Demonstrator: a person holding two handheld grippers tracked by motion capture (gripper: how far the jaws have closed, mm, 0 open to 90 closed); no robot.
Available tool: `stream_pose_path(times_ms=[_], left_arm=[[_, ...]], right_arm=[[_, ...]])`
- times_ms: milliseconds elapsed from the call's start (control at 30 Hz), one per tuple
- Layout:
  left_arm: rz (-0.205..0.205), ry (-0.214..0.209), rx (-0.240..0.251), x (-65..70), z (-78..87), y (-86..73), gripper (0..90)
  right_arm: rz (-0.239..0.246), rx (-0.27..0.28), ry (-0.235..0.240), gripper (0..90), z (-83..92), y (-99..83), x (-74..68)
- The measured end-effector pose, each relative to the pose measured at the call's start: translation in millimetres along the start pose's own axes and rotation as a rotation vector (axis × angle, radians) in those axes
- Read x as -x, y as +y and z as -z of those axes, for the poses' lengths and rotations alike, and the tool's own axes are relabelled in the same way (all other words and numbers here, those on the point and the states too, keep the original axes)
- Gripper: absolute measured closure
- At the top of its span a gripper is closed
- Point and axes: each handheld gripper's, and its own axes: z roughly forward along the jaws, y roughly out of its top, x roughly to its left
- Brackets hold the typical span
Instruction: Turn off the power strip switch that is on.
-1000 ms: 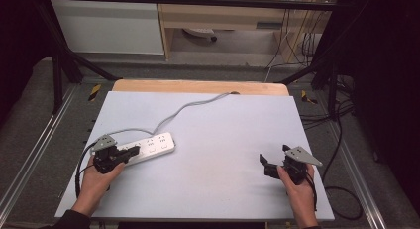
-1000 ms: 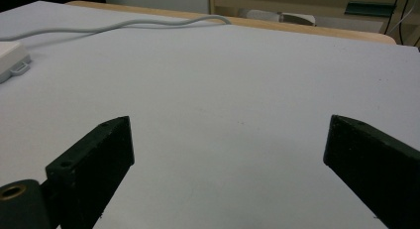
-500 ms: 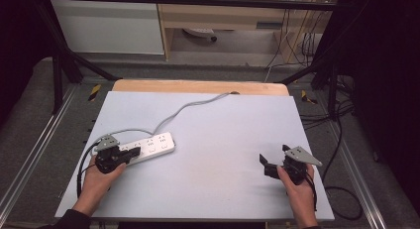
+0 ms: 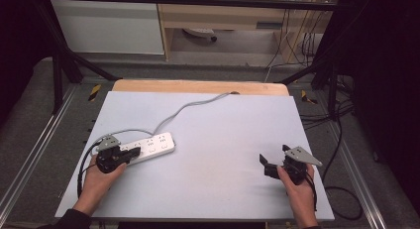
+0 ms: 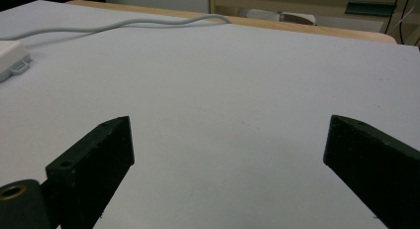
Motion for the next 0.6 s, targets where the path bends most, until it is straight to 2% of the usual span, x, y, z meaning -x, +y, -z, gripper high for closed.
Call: stream_pose_path(times_ms=[600], left_arm=[[-0.013, 0.005, -0.009, 0.6, -1.6, -0.7, 90.0]], right_arm=[[-0.002, 0.0, 0.0, 5.7, 0.2, 0.2, -0.1]])
